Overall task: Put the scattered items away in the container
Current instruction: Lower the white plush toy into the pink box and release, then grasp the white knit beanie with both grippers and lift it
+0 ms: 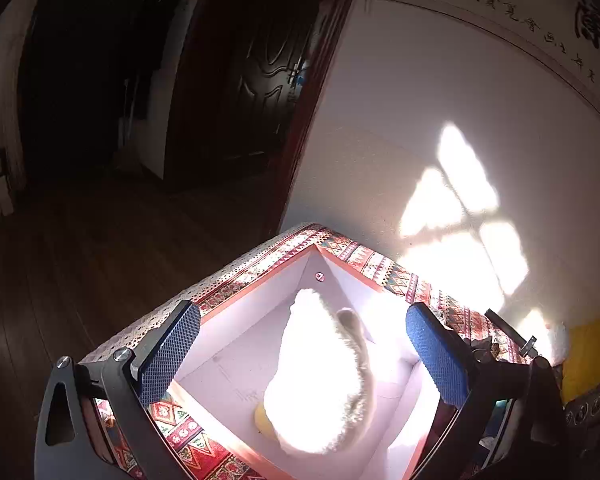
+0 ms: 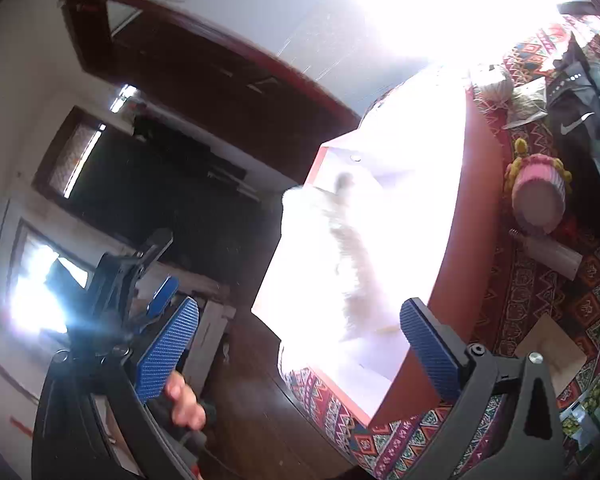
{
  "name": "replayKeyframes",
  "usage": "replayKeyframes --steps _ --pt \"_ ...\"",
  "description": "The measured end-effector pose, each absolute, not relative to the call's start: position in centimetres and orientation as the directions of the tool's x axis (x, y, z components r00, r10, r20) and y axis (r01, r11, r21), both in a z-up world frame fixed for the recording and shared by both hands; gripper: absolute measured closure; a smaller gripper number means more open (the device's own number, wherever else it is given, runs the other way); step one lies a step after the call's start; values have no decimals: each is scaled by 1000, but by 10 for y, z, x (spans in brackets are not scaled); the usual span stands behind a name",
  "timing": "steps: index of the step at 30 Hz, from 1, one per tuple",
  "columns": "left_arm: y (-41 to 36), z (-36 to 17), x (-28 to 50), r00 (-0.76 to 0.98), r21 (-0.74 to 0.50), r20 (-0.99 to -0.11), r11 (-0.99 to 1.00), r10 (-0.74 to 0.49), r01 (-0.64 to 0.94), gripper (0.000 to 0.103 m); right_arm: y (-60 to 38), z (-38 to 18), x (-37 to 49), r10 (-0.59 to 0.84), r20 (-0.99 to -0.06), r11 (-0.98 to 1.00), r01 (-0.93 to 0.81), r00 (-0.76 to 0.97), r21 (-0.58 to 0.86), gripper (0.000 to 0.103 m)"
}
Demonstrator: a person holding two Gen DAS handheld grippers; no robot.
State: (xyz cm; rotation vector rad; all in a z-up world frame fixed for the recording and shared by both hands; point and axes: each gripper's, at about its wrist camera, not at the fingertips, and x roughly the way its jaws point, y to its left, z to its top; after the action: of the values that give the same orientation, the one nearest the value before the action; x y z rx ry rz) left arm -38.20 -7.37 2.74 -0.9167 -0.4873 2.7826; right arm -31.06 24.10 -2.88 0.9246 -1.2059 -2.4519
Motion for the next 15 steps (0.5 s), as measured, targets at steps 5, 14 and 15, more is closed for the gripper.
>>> replayKeyframes --steps 5,14,15 --pt "-65 14 -381 -777 -302 -570 -948 267 -103 0 264 -68 -248 -445 -500 -677 -86 -743 731 1" --pt "66 9 -334 -666 -259 -579 -881 470 -396 0 368 -67 -136 -189 -485 -646 -264 -854 716 1" --pt "83 6 -329 -651 -246 -591 -875 476 -417 0 379 -68 -125 -162 -478 -634 -280 -863 721 1"
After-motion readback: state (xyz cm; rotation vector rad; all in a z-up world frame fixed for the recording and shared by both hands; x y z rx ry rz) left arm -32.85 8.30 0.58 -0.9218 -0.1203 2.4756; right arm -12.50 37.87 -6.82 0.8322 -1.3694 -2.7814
